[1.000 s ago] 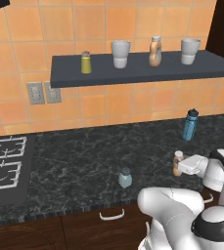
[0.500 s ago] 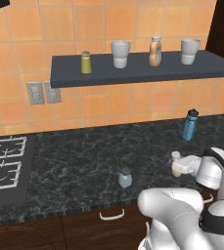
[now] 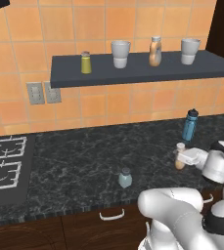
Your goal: Put the shaker and condiment bottle from the counter next to their counterparts in the cabinet.
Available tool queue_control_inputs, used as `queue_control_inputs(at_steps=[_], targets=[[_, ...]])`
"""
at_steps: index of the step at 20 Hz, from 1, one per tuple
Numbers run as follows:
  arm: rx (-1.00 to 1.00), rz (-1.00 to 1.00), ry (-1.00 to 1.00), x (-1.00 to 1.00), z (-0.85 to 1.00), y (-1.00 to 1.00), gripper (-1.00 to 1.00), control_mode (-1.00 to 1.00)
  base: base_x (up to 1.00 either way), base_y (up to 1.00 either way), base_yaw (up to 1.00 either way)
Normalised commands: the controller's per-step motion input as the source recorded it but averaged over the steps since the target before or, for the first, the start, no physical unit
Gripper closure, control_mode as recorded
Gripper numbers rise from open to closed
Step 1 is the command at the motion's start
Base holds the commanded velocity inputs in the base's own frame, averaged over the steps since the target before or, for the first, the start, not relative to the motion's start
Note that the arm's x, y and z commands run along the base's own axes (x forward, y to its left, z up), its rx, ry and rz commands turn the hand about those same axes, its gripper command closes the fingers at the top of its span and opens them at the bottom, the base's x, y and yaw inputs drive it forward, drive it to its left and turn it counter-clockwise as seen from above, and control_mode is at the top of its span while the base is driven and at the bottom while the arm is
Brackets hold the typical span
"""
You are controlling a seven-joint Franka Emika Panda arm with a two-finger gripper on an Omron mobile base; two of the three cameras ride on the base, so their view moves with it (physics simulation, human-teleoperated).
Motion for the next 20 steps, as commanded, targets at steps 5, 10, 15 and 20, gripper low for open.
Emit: queue_control_inputs(at_steps=[5, 10, 15, 20], targets=[[0.05, 0.00, 0.00, 0.00, 0.69, 0.00, 1.00, -1.00, 0.00, 0.00, 0.00], [0.02, 0.00, 0.00, 0.00, 0.07, 0.00, 1.00, -1.00, 0.00, 0.00, 0.00], [0.00, 0.00, 0.00, 0.00, 0.81, 0.02, 1.00, -1.00, 0.00, 0.00, 0.00], [0.00, 0.00, 0.00, 0.04, 0.88, 0.11, 1.00, -1.00, 0.00, 0.00, 0.00]])
